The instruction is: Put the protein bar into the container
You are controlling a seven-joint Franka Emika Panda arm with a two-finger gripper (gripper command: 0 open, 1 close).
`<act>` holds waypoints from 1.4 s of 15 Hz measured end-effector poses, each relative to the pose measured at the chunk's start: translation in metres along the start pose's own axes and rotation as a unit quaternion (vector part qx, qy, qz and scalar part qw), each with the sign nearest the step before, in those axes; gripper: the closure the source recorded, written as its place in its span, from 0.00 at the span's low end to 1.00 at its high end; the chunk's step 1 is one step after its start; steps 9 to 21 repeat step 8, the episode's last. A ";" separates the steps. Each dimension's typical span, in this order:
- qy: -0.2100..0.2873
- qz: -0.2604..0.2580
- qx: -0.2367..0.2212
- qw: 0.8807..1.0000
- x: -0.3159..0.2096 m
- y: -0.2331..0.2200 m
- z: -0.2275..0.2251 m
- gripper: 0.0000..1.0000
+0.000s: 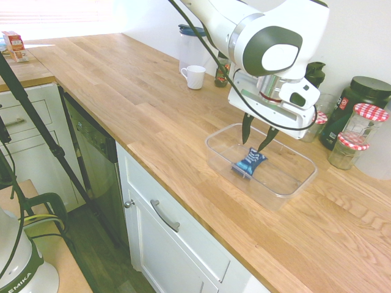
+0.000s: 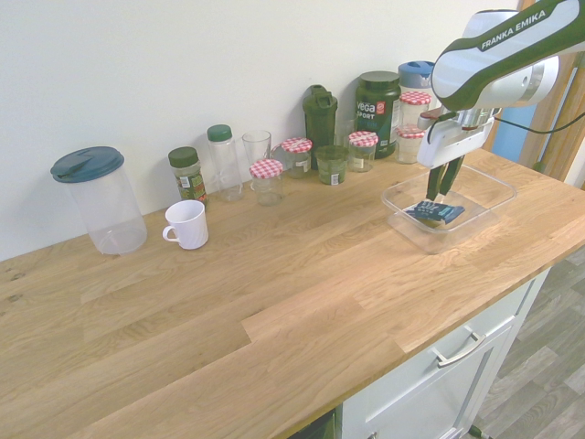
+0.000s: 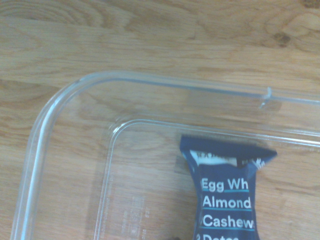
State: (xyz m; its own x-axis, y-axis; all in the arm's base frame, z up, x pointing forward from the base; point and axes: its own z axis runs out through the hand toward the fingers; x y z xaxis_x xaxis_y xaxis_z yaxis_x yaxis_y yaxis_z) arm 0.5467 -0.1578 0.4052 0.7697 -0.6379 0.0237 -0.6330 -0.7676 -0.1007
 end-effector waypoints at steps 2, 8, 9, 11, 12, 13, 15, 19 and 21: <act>0.001 -0.001 0.001 1.000 0.000 -0.001 -0.001 0.00; 0.018 -0.008 0.018 1.000 -0.008 -0.005 -0.034 0.00; 0.018 -0.008 0.018 1.000 -0.008 -0.005 -0.034 0.00; 0.018 -0.008 0.018 1.000 -0.008 -0.005 -0.034 0.00; 0.018 -0.008 0.018 1.000 -0.008 -0.005 -0.034 0.00; 0.018 -0.008 0.018 1.000 -0.008 -0.005 -0.034 0.00; 0.018 -0.008 0.018 1.000 -0.008 -0.005 -0.034 0.00; 0.018 -0.008 0.018 1.000 -0.008 -0.005 -0.034 0.00; 0.018 -0.008 0.018 1.000 -0.008 -0.005 -0.034 0.00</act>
